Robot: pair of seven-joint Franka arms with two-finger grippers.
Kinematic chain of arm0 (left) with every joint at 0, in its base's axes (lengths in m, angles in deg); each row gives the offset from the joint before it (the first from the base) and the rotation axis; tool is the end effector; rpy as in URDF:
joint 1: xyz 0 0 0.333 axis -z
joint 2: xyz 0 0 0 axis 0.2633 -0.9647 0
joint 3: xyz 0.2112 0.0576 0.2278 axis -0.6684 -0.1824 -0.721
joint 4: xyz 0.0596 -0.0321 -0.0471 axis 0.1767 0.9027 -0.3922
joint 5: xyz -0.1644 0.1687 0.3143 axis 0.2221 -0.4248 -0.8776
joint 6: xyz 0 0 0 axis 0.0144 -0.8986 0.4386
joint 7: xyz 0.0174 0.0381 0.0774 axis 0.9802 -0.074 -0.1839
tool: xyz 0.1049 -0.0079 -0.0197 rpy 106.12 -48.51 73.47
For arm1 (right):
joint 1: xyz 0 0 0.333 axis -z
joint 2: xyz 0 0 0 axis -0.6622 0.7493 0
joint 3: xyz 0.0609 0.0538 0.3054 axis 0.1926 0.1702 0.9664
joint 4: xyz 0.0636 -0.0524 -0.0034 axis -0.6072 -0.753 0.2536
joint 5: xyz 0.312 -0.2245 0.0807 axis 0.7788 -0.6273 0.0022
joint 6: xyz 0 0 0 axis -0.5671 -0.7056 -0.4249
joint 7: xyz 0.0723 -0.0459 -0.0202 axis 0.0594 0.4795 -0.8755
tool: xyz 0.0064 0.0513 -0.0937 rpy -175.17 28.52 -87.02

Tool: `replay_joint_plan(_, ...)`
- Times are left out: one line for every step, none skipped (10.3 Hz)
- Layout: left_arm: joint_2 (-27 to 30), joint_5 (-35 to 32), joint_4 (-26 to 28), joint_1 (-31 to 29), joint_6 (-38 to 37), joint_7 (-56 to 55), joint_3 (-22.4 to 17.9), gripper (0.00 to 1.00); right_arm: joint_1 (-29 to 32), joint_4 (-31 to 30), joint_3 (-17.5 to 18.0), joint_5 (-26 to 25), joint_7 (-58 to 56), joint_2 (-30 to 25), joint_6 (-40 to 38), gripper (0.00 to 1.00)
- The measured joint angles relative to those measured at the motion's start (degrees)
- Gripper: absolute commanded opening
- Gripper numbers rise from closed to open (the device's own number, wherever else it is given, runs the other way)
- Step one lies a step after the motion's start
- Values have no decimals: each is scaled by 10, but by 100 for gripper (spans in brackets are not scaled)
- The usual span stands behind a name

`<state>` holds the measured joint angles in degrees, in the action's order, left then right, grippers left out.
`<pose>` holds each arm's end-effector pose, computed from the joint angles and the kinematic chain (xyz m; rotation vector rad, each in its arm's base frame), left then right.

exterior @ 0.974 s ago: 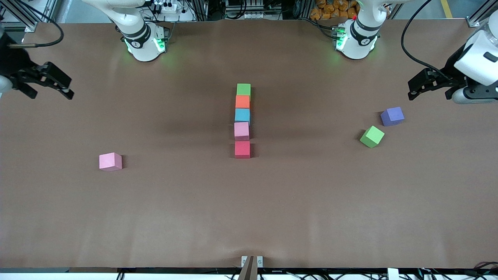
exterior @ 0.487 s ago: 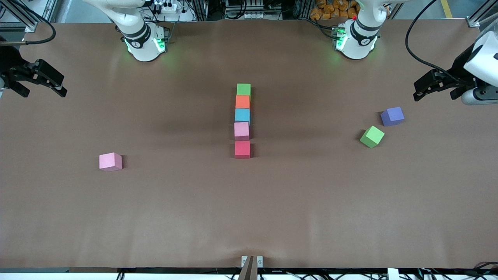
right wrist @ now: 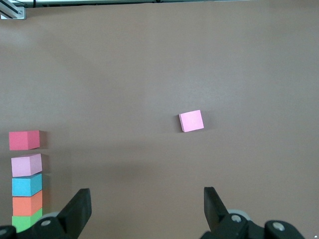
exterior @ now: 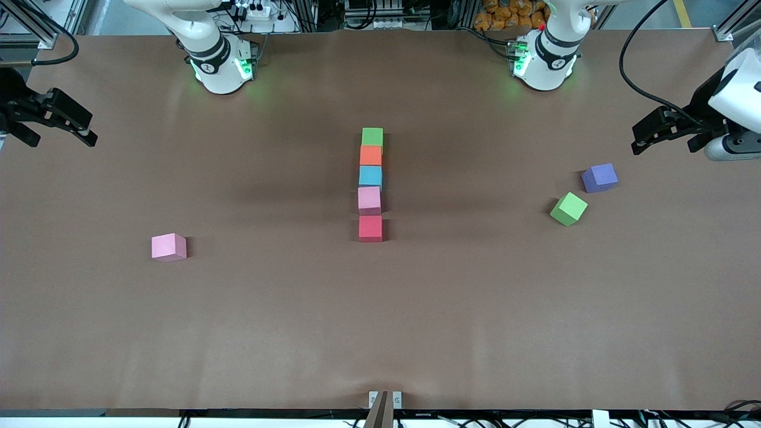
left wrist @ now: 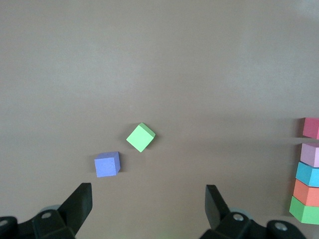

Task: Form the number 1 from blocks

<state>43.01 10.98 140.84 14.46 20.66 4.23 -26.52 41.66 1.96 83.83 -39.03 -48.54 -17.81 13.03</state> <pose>0.5491 -0.0676 0.6515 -3.1388 -0.0684 -0.0159 0.5336 0.0302 0.6868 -3.1204 0.0321 -0.1524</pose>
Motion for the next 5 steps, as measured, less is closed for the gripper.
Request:
replay_joint_plan(-1,0,0,0,0,0,0,100,-1,0,0,0,0,0,0,100)
replay_joint_plan(-1,0,0,0,0,0,0,100,-1,3,0,0,0,0,0,100)
replay_joint_plan(-1,0,0,0,0,0,0,100,-2,8,0,0,0,0,0,100)
replay_joint_plan(-1,0,0,0,0,0,0,100,-2,12,0,0,0,0,0,100)
replay_joint_plan(-1,0,0,0,0,0,0,100,-3,13,0,0,0,0,0,100)
